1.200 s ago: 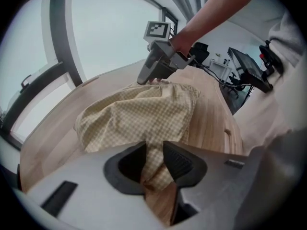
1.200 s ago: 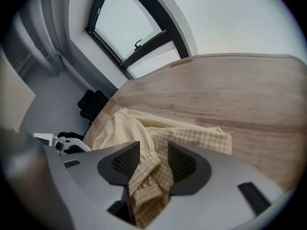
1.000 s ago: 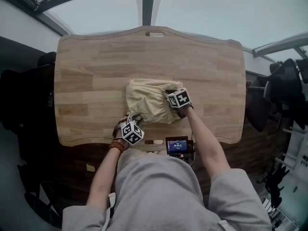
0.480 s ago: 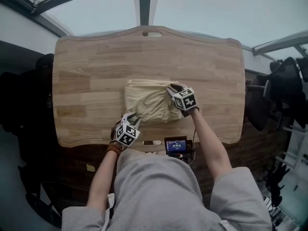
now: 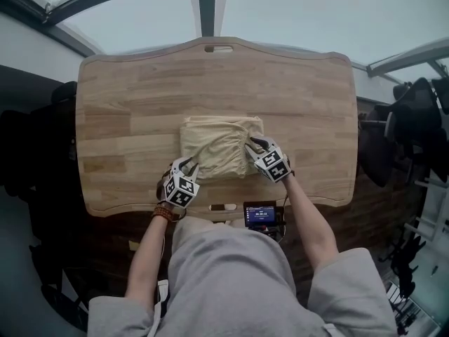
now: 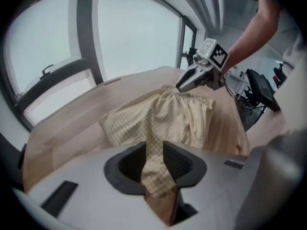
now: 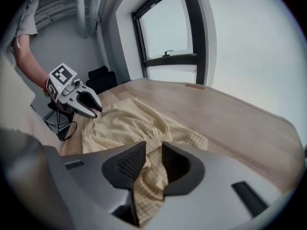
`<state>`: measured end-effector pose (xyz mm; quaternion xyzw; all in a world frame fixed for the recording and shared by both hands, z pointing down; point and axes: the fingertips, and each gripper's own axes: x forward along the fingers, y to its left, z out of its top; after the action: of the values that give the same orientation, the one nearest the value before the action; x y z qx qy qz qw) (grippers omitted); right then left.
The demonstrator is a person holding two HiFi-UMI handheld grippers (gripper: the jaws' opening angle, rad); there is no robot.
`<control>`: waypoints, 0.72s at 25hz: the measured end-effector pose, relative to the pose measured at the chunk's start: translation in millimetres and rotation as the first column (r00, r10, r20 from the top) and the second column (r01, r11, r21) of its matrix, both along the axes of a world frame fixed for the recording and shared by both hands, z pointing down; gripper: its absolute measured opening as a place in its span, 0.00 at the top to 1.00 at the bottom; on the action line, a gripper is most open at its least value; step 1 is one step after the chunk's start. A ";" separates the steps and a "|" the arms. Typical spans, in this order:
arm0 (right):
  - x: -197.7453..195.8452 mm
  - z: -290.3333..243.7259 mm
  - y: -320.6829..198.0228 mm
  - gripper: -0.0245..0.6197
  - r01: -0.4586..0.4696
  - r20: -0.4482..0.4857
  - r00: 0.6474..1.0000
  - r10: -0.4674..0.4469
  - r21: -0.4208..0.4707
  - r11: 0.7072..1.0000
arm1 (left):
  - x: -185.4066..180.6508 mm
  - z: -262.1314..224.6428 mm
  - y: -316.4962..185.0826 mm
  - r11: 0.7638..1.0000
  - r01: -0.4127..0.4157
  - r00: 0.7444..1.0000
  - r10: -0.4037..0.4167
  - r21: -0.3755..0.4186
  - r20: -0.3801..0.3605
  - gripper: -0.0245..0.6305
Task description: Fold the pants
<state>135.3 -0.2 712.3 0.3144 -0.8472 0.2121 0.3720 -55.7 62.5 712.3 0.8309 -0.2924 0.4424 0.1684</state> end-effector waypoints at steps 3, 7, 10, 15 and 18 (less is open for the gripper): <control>-15.5 -21.0 -8.1 0.82 0.014 0.041 0.999 -0.017 0.055 0.998 | 4.0 -3.0 10.5 1.000 -0.018 1.000 0.018 -0.014 -0.008 0.79; -51.7 -9.9 25.9 0.82 0.173 -0.006 0.985 -0.173 0.057 0.983 | 1.5 27.3 42.7 0.996 -0.031 0.999 0.033 -0.084 0.031 0.79; -61.4 12.9 56.7 0.83 0.318 -0.092 0.945 -0.315 0.028 0.948 | 1.5 31.8 39.6 0.997 -0.005 0.999 0.008 -0.081 0.032 0.79; -52.3 29.1 65.0 0.84 0.247 -0.096 0.965 -0.246 -0.008 0.969 | 2.5 34.7 37.4 0.998 0.015 1.000 -0.015 -0.053 0.008 0.79; -54.8 26.2 65.7 0.84 0.234 -0.104 0.967 -0.234 -0.013 0.972 | -0.2 33.5 38.3 0.999 0.040 0.999 -0.039 -0.037 0.014 0.79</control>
<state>80.5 65.6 738.5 0.2230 -0.8577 0.1502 0.4383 -55.9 100.7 745.8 0.8188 -0.3014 0.4498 0.1908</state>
